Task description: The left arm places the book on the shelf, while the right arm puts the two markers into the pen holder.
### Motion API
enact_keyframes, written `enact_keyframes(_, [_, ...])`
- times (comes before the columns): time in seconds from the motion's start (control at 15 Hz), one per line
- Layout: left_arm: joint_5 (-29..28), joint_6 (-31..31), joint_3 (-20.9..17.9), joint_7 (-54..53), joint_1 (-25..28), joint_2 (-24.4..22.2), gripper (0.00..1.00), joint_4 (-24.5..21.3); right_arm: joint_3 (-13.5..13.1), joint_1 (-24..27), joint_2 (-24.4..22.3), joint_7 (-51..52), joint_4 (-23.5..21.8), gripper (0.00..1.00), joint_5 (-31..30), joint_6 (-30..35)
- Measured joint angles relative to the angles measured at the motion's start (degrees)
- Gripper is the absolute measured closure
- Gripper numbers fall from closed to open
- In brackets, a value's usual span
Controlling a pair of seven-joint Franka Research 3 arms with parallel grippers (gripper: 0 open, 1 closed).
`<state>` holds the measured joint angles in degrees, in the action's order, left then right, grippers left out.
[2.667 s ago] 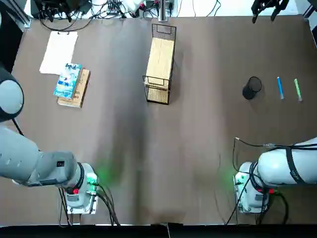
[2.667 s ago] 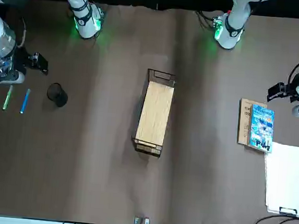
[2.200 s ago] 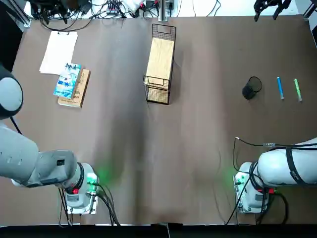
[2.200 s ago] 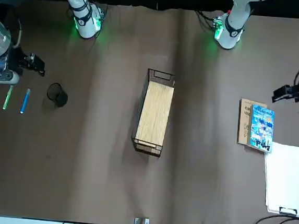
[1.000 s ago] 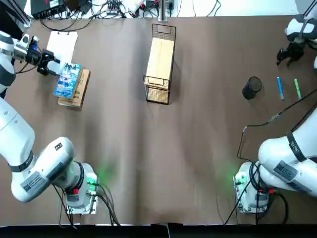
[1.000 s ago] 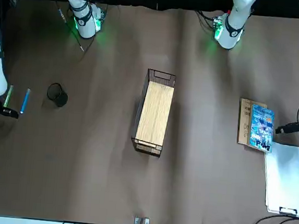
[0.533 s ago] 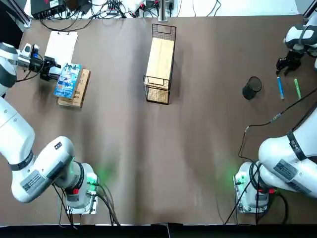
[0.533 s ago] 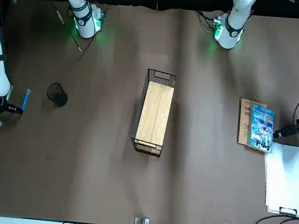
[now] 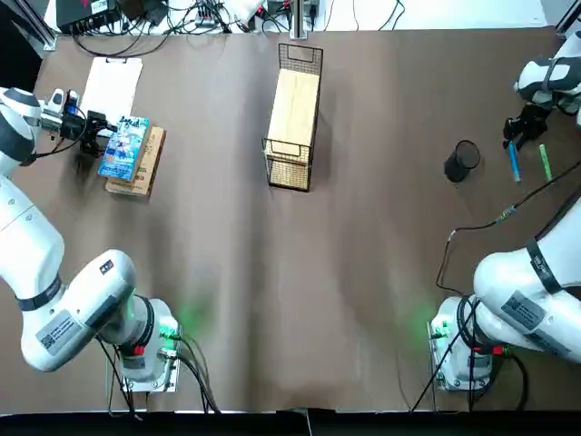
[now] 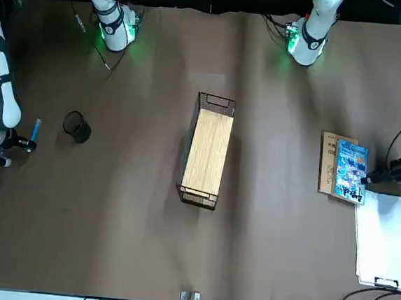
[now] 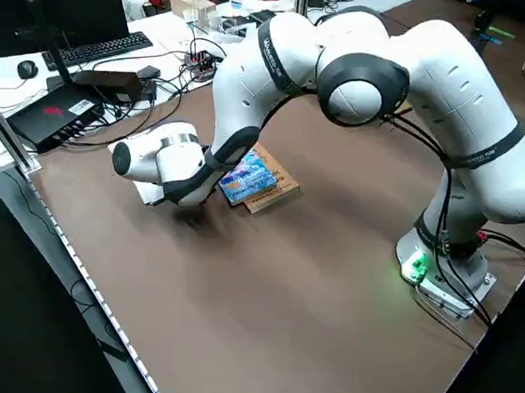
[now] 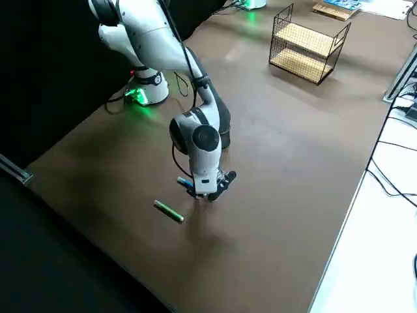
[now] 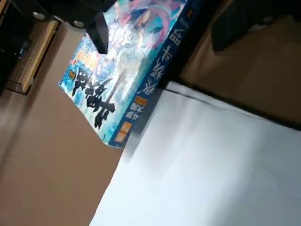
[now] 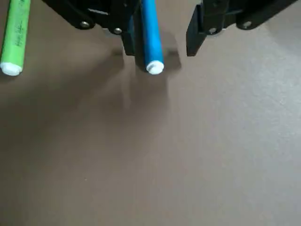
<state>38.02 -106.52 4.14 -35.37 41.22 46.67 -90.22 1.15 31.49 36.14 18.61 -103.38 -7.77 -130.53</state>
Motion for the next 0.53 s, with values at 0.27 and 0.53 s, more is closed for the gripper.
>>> enact_keyframes(0.27, [0.0, 0.2, 0.14, -0.36, 0.0, 0.11, 0.22, -0.47, -0.43, 0.41, 0.4, 0.01, -0.16, 0.77, -0.74, -0.34])
enact_keyframes(0.53, [0.65, 0.8, 0.32, -0.6, 0.06, 0.03, 0.49, -0.55, -0.46, 0.73, 0.43, 0.03, -0.3, 0.82, -1.16, -0.44])
